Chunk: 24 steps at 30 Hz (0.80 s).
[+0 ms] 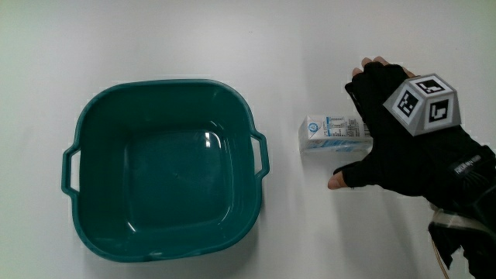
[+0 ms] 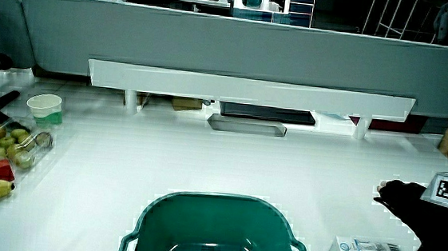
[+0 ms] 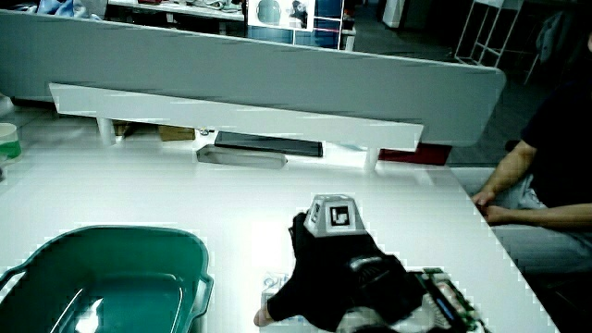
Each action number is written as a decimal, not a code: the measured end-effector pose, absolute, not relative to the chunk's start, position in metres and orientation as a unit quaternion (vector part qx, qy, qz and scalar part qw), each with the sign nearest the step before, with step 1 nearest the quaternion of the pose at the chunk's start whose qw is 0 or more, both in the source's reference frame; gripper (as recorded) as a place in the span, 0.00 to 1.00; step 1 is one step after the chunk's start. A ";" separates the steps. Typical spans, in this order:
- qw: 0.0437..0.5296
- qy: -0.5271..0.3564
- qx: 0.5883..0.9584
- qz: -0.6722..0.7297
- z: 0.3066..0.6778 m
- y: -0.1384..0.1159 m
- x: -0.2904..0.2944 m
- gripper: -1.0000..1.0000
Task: Pick milk from desk
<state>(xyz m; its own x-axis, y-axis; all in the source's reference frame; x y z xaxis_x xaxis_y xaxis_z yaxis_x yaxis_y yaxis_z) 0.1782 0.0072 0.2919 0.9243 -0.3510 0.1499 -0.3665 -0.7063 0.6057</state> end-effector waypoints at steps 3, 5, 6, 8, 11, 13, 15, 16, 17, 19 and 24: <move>0.404 -0.152 0.901 0.043 0.299 -0.002 0.178 0.50; 0.395 -0.160 0.905 0.017 0.294 -0.010 0.173 0.50; 0.411 -0.148 0.899 0.033 0.303 -0.014 0.177 0.50; 0.364 -0.141 0.921 0.001 0.333 -0.021 0.193 0.50; 0.356 -0.141 0.924 -0.012 0.340 -0.032 0.191 0.50; 0.403 -0.128 0.906 0.010 0.334 -0.039 0.183 0.50; 0.440 -0.119 0.889 0.047 0.336 -0.045 0.178 0.50; 0.442 -0.119 0.888 0.046 0.338 -0.048 0.177 0.50; 0.444 -0.123 0.887 0.043 0.340 -0.051 0.175 0.50; 0.410 -0.140 0.901 0.018 0.349 -0.056 0.175 0.50; 0.432 -0.127 0.893 0.014 0.372 -0.067 0.173 0.50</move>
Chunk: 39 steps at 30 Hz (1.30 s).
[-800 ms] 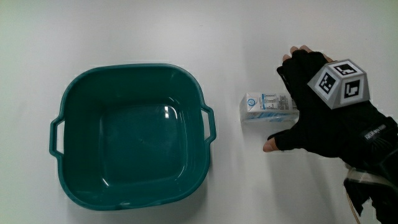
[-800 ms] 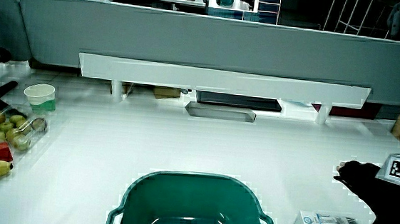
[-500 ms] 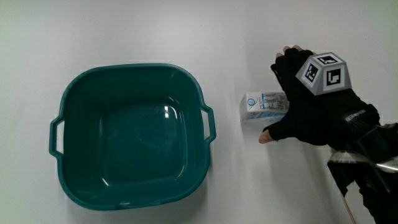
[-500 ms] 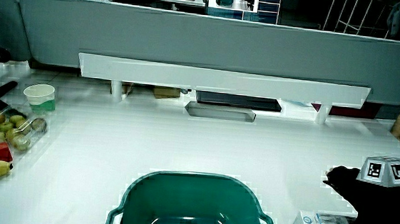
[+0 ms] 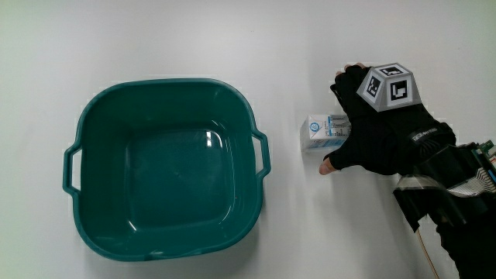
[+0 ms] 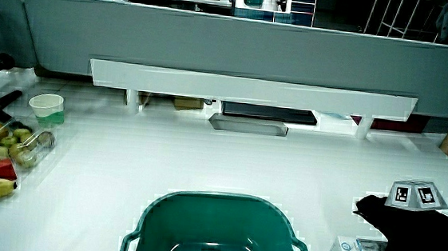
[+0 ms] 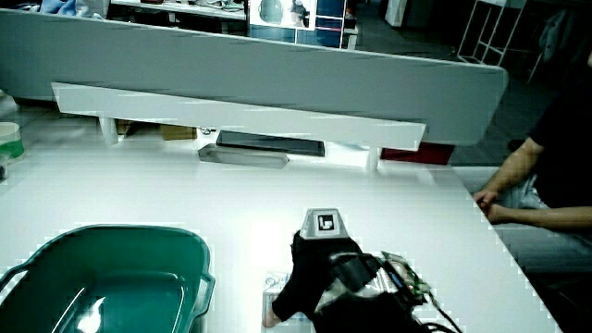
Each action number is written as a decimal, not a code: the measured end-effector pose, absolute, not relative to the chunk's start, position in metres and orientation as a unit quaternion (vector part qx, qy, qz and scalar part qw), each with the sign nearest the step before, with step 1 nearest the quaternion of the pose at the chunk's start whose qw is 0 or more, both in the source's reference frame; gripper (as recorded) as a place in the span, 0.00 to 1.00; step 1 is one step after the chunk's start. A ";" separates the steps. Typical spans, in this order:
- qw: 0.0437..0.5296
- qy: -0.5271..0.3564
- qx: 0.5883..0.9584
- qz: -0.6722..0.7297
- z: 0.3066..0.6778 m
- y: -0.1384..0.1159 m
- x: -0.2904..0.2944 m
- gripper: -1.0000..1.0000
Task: Pick milk from desk
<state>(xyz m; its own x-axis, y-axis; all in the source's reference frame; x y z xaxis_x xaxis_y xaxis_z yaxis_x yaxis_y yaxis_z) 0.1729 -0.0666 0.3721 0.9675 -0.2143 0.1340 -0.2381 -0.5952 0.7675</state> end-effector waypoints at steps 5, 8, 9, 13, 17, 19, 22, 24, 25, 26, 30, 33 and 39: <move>0.446 -0.121 0.887 -0.002 0.388 -0.076 0.168 0.50; 0.459 -0.119 0.880 0.005 0.396 -0.080 0.168 0.50; 0.464 -0.116 0.878 0.004 0.399 -0.081 0.168 0.50; 0.468 -0.120 0.875 0.003 0.404 -0.083 0.163 0.50; 0.473 -0.120 0.873 -0.007 0.411 -0.084 0.161 0.50; 0.476 -0.122 0.871 -0.006 0.412 -0.084 0.161 0.50; 0.469 -0.121 0.875 -0.005 0.413 -0.086 0.162 0.52; 0.468 -0.127 0.875 0.003 0.411 -0.087 0.162 0.54; 0.465 -0.129 0.876 0.005 0.410 -0.087 0.162 0.55; 0.462 -0.130 0.877 0.003 0.410 -0.087 0.162 0.56; 0.450 -0.141 0.882 0.014 0.408 -0.088 0.162 0.60; 0.440 -0.144 0.887 0.017 0.408 -0.088 0.163 0.63; 0.445 -0.142 0.884 0.006 0.417 -0.085 0.164 0.69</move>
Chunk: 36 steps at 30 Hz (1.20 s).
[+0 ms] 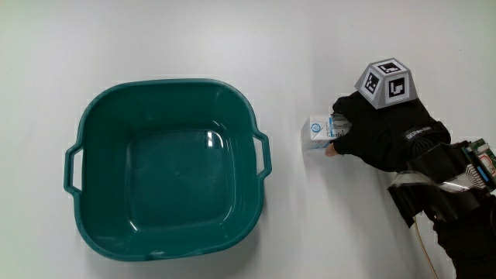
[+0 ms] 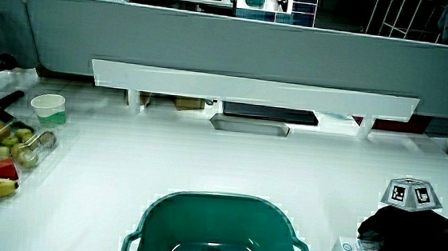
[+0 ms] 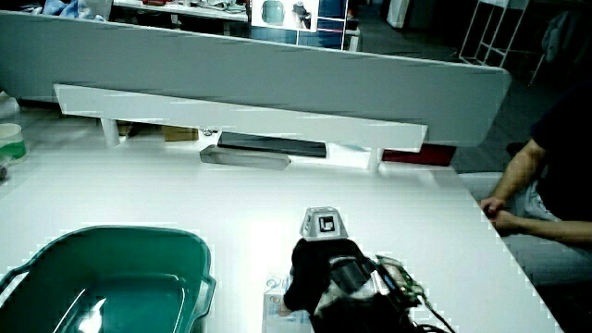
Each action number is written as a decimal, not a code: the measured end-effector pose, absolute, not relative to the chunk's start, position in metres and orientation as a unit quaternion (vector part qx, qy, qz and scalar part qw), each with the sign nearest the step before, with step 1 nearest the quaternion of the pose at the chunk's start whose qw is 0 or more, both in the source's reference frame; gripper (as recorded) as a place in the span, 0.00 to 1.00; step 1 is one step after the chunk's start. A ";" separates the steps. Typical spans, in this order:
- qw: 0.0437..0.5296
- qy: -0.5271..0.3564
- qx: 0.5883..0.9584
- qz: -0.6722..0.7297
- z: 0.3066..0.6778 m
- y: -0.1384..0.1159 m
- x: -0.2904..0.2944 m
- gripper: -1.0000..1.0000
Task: Pick milk from desk
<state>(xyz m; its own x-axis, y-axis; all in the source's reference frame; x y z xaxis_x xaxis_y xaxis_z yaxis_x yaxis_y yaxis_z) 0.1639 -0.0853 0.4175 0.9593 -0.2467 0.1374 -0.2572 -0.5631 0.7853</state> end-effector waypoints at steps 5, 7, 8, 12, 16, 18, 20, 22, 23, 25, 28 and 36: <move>0.437 -0.144 0.888 0.008 0.415 -0.089 0.163 0.74; 0.434 -0.147 0.889 0.006 0.416 -0.089 0.162 0.76; 0.437 -0.148 0.887 0.007 0.418 -0.089 0.162 0.77; 0.427 -0.148 0.892 0.000 0.418 -0.089 0.162 0.81; 0.417 -0.149 0.896 -0.004 0.421 -0.089 0.162 0.85; 0.420 -0.152 0.895 0.000 0.420 -0.089 0.161 0.87; 0.423 -0.151 0.893 -0.005 0.420 -0.090 0.161 0.89; 0.429 -0.151 0.891 0.000 0.419 -0.089 0.161 0.91; 0.432 -0.148 0.890 -0.003 0.421 -0.088 0.161 0.92; 0.431 -0.149 0.890 -0.015 0.424 -0.088 0.160 0.94; 0.423 -0.154 0.892 -0.029 0.424 -0.088 0.159 0.97; 0.409 -0.171 0.896 -0.036 0.418 -0.088 0.154 1.00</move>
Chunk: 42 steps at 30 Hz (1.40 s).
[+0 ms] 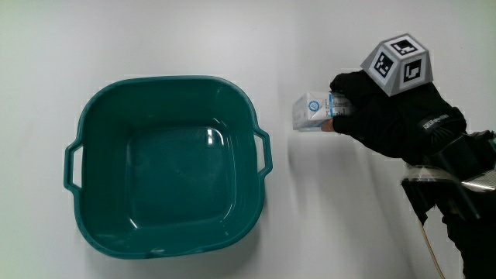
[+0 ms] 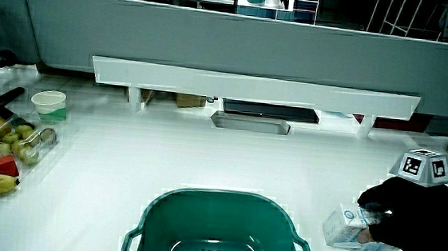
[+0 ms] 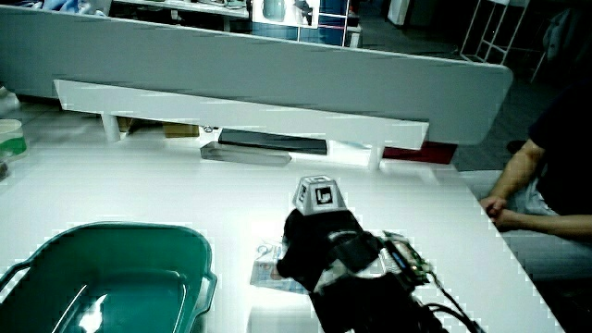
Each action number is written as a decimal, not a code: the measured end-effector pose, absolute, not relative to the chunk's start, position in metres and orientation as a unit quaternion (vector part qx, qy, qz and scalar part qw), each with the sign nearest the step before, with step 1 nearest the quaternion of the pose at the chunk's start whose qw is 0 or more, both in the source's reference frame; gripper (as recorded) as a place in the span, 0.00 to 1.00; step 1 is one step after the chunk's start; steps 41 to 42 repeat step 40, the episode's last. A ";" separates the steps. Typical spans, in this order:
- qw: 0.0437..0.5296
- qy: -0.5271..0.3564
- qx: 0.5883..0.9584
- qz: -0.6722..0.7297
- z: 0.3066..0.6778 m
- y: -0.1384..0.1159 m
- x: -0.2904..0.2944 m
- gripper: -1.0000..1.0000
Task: Pick milk from desk
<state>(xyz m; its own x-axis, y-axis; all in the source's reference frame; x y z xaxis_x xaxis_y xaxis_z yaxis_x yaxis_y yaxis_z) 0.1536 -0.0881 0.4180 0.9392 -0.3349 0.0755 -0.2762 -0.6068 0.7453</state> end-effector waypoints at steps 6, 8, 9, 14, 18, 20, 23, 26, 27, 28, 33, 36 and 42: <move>0.394 -0.177 0.901 -0.040 0.409 -0.089 0.151 1.00; 0.381 -0.182 0.906 -0.039 0.403 -0.090 0.151 1.00; 0.384 -0.184 0.904 -0.033 0.400 -0.091 0.151 1.00; 0.356 -0.187 0.915 -0.012 0.379 -0.095 0.152 1.00; 0.339 -0.194 0.920 0.014 0.366 -0.098 0.154 1.00; 0.330 -0.198 0.923 0.028 0.359 -0.099 0.154 1.00; 0.313 -0.203 0.928 0.028 0.347 -0.099 0.150 1.00; 0.300 -0.213 0.930 0.027 0.335 -0.098 0.144 1.00; 0.298 -0.216 0.929 0.026 0.332 -0.098 0.141 1.00; 0.292 -0.221 0.930 0.030 0.326 -0.098 0.137 1.00; 0.269 -0.242 0.931 0.049 0.306 -0.096 0.120 1.00; 0.253 -0.258 0.932 0.041 0.292 -0.093 0.105 1.00; 0.238 -0.276 0.930 0.041 0.284 -0.091 0.089 1.00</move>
